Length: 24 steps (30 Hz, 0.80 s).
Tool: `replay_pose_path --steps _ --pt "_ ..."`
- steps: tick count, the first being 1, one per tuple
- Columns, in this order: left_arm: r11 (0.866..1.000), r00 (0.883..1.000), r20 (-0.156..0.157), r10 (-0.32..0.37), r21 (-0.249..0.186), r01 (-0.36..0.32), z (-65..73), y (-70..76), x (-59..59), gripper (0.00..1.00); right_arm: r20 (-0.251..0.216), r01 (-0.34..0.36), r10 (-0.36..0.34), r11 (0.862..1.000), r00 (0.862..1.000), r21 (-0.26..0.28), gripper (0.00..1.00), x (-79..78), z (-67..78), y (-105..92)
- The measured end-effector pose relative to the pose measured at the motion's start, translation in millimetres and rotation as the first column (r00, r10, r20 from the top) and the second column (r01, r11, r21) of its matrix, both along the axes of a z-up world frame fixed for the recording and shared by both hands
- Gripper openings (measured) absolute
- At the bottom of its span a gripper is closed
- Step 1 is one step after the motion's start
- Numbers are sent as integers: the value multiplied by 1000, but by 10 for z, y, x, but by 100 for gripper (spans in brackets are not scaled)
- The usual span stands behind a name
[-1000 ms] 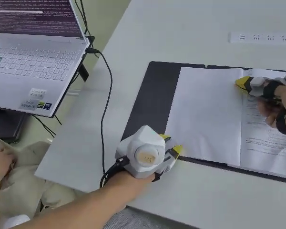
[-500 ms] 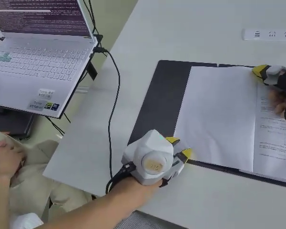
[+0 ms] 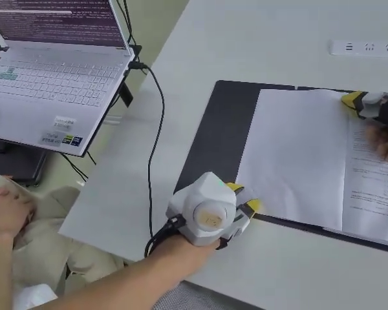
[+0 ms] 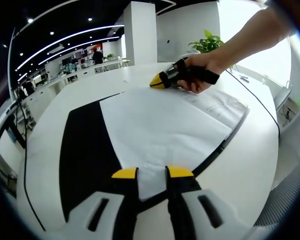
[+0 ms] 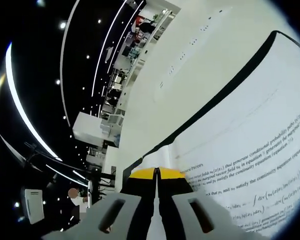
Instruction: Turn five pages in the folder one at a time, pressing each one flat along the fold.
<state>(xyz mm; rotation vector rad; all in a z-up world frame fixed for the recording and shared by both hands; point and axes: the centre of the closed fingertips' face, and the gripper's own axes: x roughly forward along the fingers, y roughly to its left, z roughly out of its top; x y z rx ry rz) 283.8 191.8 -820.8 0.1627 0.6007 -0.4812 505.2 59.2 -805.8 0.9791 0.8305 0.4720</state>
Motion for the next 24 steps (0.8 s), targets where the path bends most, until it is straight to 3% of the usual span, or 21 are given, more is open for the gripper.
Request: replay_pose_path --steps 3,7,11,15,20,24 --pt "1000 1000 1 2 -2 -2 4 1 -2 20 -14 -39 39 999 999 2 0 -119 -8 12" --pt "1000 1000 3 1 -3 -1 5 5 -1 20 -36 -90 91 996 995 21 0 -394 7 41" --pt "1000 1000 2 5 -7 -5 4 7 1 20 -46 -89 91 995 995 49 0 -559 31 -1" --pt "1000 1000 0 4 -4 -4 7 6 1 20 -55 -148 151 988 987 47 0 -801 23 35" --pt "1000 1000 -2 3 -2 -3 9 3 -1 19 -59 -141 145 988 988 65 0 -940 34 11" --pt "1000 1000 -4 1 1 -1 9 2 -1 19 -66 -177 180 983 981 56 0 -1116 13 38"
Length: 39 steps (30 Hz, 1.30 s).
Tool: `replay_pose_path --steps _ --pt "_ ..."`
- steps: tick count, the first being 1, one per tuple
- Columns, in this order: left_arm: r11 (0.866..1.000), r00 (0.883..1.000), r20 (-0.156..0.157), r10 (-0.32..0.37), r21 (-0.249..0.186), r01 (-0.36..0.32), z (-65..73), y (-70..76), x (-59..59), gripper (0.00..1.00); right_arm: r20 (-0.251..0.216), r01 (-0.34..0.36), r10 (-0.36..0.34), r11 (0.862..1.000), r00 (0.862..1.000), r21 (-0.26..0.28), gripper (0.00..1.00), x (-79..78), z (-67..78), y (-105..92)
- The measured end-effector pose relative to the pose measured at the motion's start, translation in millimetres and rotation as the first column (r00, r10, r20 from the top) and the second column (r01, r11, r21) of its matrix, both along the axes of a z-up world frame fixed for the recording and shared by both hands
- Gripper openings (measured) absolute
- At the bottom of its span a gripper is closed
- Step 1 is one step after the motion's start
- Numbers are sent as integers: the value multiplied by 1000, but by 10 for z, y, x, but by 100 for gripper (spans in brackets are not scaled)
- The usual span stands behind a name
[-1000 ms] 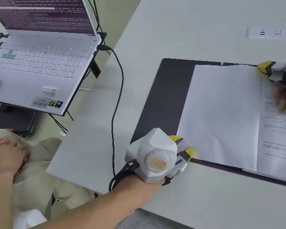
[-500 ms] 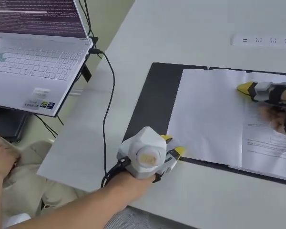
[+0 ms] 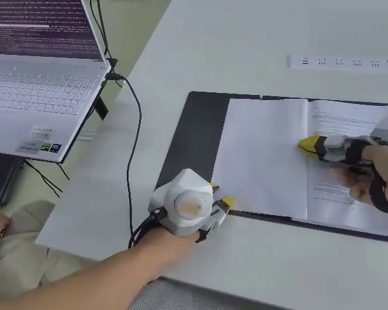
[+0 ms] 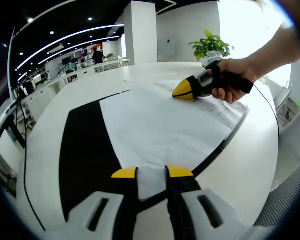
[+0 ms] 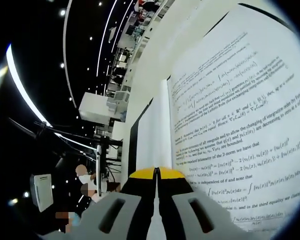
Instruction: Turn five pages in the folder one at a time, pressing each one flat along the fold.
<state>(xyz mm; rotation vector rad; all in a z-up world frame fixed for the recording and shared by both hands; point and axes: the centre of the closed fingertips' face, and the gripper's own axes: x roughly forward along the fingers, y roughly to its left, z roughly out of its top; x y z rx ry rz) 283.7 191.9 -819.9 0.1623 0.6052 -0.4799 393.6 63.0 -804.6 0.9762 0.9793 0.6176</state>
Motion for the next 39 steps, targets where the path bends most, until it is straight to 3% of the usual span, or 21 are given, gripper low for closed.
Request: replay_pose_path --steps 16,25,39 --pt "1000 1000 2 4 5 -4 5 -1 -6 19 -10 -20 21 1000 1000 14 0 -458 -4 13" --pt "1000 1000 7 10 7 -10 6 3 -10 19 -16 -23 23 1000 1000 17 0 -568 -24 4" --pt "1000 1000 13 2 10 -2 -9 12 1 19 -28 -55 56 998 998 22 0 -867 -18 24"
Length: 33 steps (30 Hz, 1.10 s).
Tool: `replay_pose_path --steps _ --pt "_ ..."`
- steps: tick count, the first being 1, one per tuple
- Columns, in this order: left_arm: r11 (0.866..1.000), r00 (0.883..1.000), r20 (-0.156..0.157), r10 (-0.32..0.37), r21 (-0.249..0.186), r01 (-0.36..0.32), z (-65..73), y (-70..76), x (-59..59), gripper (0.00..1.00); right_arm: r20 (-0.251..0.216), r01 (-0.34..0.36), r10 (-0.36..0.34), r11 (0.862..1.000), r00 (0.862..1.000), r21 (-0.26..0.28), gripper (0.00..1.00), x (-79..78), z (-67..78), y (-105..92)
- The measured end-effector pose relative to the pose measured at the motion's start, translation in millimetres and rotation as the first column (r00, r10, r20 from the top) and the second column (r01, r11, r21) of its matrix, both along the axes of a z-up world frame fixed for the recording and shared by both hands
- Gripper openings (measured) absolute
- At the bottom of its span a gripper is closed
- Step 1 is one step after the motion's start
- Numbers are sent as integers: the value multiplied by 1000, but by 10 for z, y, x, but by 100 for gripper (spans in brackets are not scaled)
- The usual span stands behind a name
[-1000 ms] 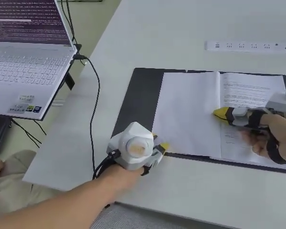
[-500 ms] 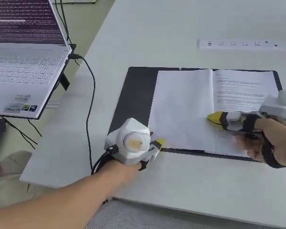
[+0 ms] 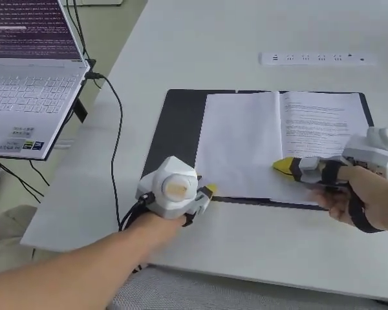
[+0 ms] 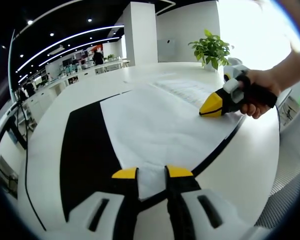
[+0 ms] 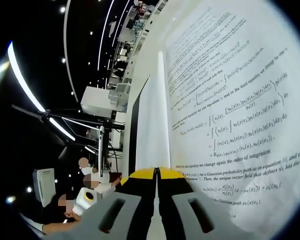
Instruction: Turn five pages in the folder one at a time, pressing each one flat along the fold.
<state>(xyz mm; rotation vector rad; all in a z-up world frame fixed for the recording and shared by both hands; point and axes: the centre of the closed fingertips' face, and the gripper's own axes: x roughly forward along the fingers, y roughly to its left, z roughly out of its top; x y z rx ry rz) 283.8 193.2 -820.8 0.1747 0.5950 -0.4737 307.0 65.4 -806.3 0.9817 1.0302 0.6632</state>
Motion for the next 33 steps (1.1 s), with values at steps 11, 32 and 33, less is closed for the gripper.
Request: replay_pose_path --steps 11,32,33 --pt "1000 1000 4 -2 -2 2 13 -6 -11 19 -19 -29 29 1000 999 7 0 -219 -21 -18" --pt "1000 1000 1 2 -2 -2 38 -5 -30 19 -47 -93 95 995 994 34 0 -841 53 7" --pt "1000 1000 0 4 -2 -4 42 -7 -32 19 -46 -94 95 995 994 36 0 -852 63 9"
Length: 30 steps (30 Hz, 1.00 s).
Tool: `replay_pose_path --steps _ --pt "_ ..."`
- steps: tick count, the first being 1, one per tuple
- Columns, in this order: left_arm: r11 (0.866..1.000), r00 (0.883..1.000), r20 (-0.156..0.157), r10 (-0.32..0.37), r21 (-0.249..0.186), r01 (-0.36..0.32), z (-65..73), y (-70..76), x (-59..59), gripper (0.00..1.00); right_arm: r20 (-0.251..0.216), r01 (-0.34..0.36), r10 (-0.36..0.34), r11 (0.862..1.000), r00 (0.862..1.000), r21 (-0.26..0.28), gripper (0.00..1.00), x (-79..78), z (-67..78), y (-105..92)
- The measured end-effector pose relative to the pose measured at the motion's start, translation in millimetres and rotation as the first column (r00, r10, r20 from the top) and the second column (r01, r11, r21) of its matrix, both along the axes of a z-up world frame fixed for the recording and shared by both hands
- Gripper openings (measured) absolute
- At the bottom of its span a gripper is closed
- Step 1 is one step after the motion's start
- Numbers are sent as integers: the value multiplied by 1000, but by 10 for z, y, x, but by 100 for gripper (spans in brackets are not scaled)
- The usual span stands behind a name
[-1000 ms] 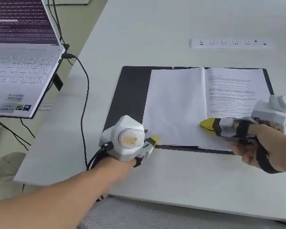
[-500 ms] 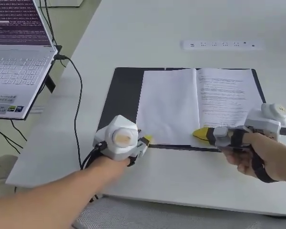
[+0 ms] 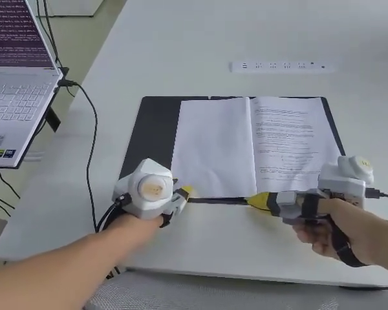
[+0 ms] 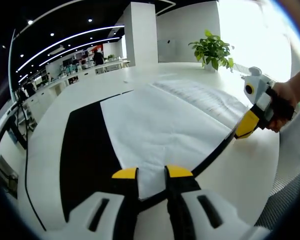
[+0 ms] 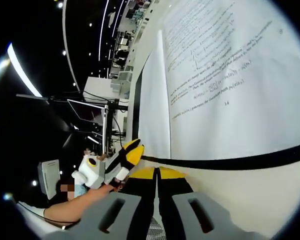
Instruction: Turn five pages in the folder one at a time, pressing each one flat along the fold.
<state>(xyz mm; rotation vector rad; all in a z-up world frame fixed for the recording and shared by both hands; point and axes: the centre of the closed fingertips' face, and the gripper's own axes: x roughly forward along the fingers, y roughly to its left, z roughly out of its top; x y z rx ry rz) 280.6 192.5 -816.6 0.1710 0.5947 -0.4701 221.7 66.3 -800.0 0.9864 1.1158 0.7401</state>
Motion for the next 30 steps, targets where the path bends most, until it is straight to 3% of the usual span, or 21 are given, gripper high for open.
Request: replay_pose_path --steps 4,6,8,9,12,16,21,27,30 --pt "1000 1000 -7 18 -5 -18 0 4 -4 19 35 -14 15 1000 999 -10 0 -82 127 -7" --pt "999 999 -19 32 -13 -33 3 7 1 19 76 -2 4 1000 997 -21 0 -73 225 -37" --pt "999 999 -36 41 -8 -41 15 4 1 19 112 5 1 998 994 -61 0 -68 279 -99" --pt "999 998 -54 38 10 -38 14 8 -9 19 156 12 2 996 988 -84 0 -59 335 -139" --pt "999 994 -95 47 22 -45 23 17 -43 19 221 68 -43 992 974 -106 6 6 490 -258" --pt "996 992 -98 77 -31 -81 154 39 -89 21 293 126 -78 981 953 -150 15 56 651 -455" --pt "993 993 -79 85 -80 -91 415 62 -160 28 421 232 -104 935 901 -267 29 128 787 -807" --pt "991 995 -48 87 -101 -92 649 99 -250 33 496 311 -110 886 861 -345 38 114 846 -1071" --pt "989 996 -29 89 -114 -91 775 116 -295 37 553 349 -81 848 829 -399 46 117 883 -1213"
